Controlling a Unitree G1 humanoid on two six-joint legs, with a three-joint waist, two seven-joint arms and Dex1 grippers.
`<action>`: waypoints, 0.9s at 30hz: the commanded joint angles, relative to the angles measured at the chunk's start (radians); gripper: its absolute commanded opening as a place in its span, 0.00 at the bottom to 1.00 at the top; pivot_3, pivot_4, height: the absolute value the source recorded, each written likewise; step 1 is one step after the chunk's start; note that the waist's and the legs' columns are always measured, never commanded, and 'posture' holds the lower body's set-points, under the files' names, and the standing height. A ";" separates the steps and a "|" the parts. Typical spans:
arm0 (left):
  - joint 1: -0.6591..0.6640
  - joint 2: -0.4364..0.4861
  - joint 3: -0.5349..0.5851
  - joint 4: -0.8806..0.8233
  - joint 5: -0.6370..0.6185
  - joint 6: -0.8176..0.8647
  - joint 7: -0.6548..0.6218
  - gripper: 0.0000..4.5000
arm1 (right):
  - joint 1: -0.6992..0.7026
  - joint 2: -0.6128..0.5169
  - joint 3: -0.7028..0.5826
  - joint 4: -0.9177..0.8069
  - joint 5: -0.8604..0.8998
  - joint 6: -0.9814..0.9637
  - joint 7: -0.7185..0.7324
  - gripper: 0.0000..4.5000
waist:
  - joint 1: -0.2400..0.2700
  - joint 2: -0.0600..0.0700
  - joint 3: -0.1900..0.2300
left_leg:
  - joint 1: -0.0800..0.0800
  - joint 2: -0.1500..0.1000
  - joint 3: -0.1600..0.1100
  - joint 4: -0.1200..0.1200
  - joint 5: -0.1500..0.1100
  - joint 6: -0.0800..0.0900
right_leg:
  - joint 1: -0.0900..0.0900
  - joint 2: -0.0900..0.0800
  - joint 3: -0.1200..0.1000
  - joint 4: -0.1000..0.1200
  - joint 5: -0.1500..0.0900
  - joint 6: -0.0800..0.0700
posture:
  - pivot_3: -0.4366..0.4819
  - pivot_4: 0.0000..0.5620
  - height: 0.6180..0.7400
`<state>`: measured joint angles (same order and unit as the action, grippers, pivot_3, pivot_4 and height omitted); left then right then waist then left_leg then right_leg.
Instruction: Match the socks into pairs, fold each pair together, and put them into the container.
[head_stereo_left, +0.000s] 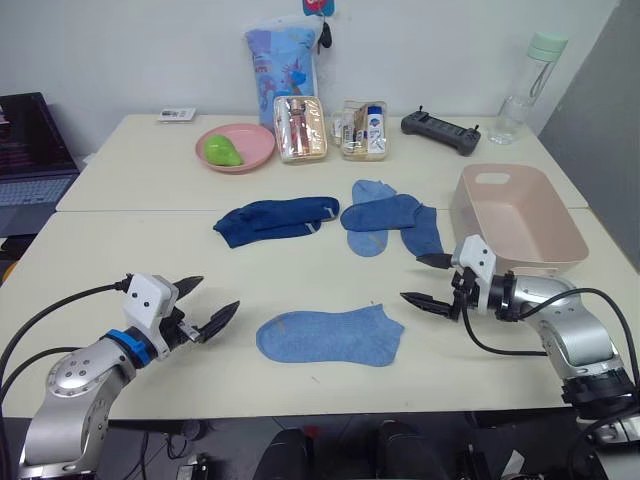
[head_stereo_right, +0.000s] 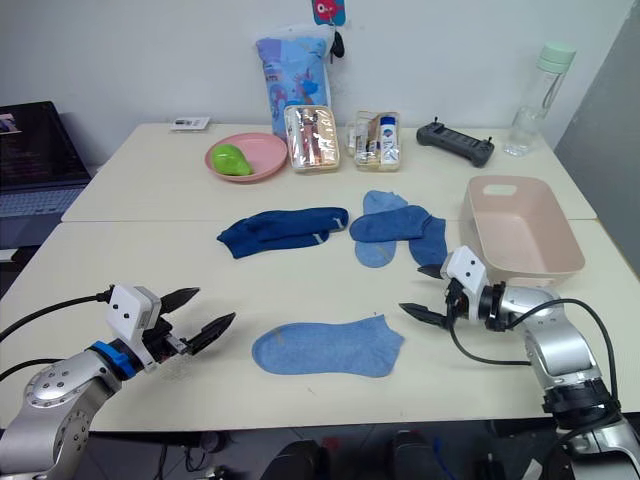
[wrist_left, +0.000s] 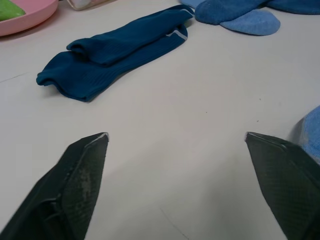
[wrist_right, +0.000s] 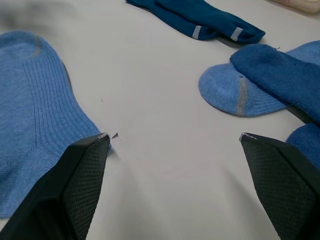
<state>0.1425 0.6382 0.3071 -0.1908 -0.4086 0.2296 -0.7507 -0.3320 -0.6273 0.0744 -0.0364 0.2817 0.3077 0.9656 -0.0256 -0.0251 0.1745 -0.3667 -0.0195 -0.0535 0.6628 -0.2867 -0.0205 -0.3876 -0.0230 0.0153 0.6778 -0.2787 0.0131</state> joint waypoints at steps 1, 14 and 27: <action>0.022 0.000 0.022 -0.048 -0.004 -0.018 -0.001 1.00 | -0.018 0.010 -0.018 -0.030 -0.002 0.000 -0.030 1.00 | 0.000 0.000 0.000 | 0.000 0.000 0.000 0.000 0.000 0.000 | 0.000 0.000 0.000 0.000 0.000 0.000 | 0.48 0.27 1.00; -0.160 -0.046 -0.034 -0.334 -0.168 0.226 0.159 1.00 | -0.302 0.167 0.174 0.207 -0.204 -0.015 -0.111 1.00 | -0.004 -0.001 0.001 | 0.000 0.000 0.000 0.000 0.000 0.000 | -0.001 0.000 0.000 0.000 0.000 0.000 | 0.48 0.27 1.00; -0.241 -0.046 -0.117 -0.354 -0.105 0.263 0.201 1.00 | -0.553 0.361 0.216 0.745 -0.362 -0.160 -0.260 0.92 | -0.005 0.000 0.001 | 0.000 -0.001 0.001 0.000 0.000 -0.001 | -0.001 0.000 0.001 0.001 0.000 0.000 | 0.48 0.27 1.00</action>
<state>-0.0907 0.5923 0.1833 -0.5112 -0.5270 0.5157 -0.5663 -0.8631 -0.2647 0.3137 0.6897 -0.0708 0.1768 0.7172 -0.0305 -0.0253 0.1752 -0.3670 -0.0204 -0.0531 0.6628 -0.2864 -0.0211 -0.3889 -0.0227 0.0158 0.6785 -0.2786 0.0130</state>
